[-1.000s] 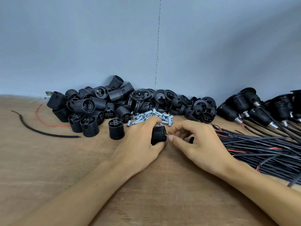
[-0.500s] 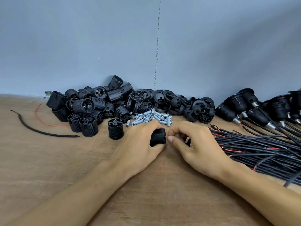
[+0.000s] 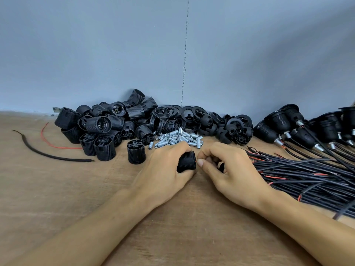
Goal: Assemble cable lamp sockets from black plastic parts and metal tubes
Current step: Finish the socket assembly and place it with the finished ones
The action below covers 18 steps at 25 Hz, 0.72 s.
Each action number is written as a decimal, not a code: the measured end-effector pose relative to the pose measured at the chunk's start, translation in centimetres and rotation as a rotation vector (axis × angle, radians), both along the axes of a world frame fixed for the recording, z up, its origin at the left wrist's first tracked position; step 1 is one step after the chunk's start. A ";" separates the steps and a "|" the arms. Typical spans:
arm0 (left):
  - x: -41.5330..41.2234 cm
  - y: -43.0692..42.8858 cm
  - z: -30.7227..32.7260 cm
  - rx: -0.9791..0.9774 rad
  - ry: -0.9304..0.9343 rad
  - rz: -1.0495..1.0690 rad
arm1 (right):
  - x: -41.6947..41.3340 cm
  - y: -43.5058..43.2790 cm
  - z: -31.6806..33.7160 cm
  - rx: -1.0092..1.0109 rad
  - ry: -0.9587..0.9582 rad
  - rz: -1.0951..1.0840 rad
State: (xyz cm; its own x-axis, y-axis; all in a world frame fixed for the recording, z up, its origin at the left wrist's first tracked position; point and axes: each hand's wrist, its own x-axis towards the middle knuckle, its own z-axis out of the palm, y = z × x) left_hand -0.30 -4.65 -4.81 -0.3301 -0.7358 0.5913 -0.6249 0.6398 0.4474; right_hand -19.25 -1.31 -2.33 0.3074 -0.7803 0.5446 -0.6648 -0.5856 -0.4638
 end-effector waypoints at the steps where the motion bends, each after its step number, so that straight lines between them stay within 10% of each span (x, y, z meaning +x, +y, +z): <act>1: 0.0 0.0 0.0 0.000 0.000 0.000 | 0.0 0.0 0.0 -0.002 -0.007 -0.002; 18: -0.1 0.5 0.4 0.057 -0.028 -0.015 | 0.0 0.0 0.1 0.031 0.001 0.001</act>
State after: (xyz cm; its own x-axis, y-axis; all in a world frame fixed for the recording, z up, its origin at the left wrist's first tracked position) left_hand -0.44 -4.15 -4.40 -0.3570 -0.7632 0.5386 -0.6286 0.6228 0.4658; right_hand -19.25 -1.31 -2.21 0.3086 -0.7969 0.5194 -0.6651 -0.5711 -0.4811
